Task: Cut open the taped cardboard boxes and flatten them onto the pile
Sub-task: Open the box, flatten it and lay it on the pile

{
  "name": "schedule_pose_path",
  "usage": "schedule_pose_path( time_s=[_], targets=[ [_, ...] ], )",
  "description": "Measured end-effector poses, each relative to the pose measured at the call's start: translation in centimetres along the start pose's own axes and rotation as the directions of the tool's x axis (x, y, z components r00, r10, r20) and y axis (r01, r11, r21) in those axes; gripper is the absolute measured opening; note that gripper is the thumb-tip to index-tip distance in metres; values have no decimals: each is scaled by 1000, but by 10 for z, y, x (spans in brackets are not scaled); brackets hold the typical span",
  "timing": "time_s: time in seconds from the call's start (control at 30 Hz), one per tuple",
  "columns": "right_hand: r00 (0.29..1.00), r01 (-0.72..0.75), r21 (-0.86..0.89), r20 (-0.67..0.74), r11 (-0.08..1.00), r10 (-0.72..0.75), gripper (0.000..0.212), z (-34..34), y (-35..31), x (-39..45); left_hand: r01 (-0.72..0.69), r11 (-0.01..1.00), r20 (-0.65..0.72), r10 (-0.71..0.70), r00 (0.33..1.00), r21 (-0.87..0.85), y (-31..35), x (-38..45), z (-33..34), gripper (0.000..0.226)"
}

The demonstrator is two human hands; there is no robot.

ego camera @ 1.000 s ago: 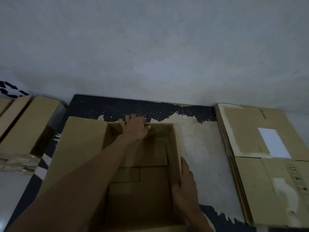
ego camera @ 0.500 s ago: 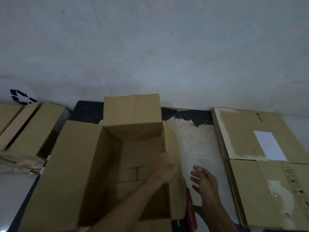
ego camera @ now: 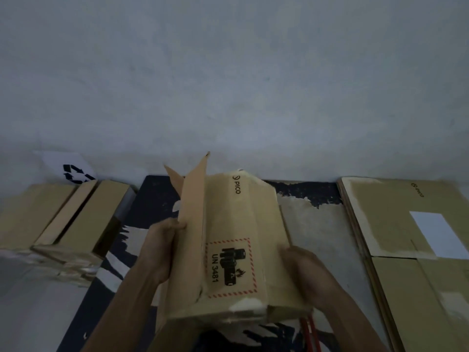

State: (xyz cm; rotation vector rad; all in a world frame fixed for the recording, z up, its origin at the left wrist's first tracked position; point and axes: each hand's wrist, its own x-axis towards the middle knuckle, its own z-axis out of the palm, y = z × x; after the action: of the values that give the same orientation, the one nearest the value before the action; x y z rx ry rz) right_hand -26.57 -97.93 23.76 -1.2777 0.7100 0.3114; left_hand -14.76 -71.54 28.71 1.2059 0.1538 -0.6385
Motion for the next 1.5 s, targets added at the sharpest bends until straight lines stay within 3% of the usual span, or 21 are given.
schedule_pose_path(
  time_s=[0.07,0.13,0.2,0.3,0.37,0.47,0.5,0.57,0.63,0.67,0.73,0.83,0.93,1.03,1.13,1.2,1.3,1.43,1.5],
  targets=[
    [997,51,40,-61,998,-48,30,-13,-16,-10,-22,999,-10,22,1000,-38,-4,-1,-9,40],
    [995,96,163,-21,982,-94,35,-22,-36,-24,-37,997,-16,36,999,-63,-7,-1,-14,42],
    [986,153,176,43,973,-163,38,-20,-55,-41,-58,997,1,58,998,-51,-11,0,-12,41],
    [918,390,-118,123,913,-377,32,15,-72,-54,-63,998,38,63,997,-21,-16,2,0,44],
    [877,473,-413,139,778,-460,45,51,-70,-48,-79,997,6,79,997,-2,-18,2,8,41],
    [849,388,-804,122,451,-513,66,99,-53,-26,-79,996,-54,82,995,49,-21,1,12,49],
    [841,374,-831,117,411,-528,71,109,-49,-21,-77,994,-83,83,993,82,-22,1,10,54],
    [842,369,-816,91,444,-532,84,112,-48,-13,-81,988,-135,98,986,128,-22,3,5,58],
    [890,275,-835,33,477,-456,95,100,-54,-10,-107,985,-179,131,975,137,-23,6,2,56],
    [918,195,-875,4,443,-396,100,92,-59,-13,-122,984,-205,147,968,130,-23,7,3,55],
    [946,37,-960,-56,277,-319,108,76,-65,-20,-146,983,-233,168,958,106,-23,11,6,53],
    [937,-128,-991,-105,-48,-334,113,53,-74,-32,-155,981,-224,178,958,118,-24,15,7,54],
    [963,-134,-981,-97,-137,-251,98,30,-72,-37,-173,981,-206,187,961,84,-25,17,1,56],
    [997,-45,-994,-38,-98,-73,79,16,-55,-38,-207,976,-184,217,959,75,-25,19,-1,68],
    [998,54,-996,55,-69,-15,63,13,-43,-36,-224,970,-151,235,960,91,-27,21,2,66],
    [987,138,-990,139,22,78,51,15,-35,-34,-235,968,-153,246,957,87,-30,22,2,67],
    [956,236,-934,272,270,105,38,19,-17,-27,-257,964,-171,266,949,72,-31,24,-1,66],
    [977,187,-714,209,675,-50,40,25,-5,-24,-286,956,-192,294,936,69,-28,32,-2,51],
    [989,94,-466,146,880,-28,37,28,-5,-26,-299,952,-201,305,931,62,-26,38,-2,41]
  ],
)
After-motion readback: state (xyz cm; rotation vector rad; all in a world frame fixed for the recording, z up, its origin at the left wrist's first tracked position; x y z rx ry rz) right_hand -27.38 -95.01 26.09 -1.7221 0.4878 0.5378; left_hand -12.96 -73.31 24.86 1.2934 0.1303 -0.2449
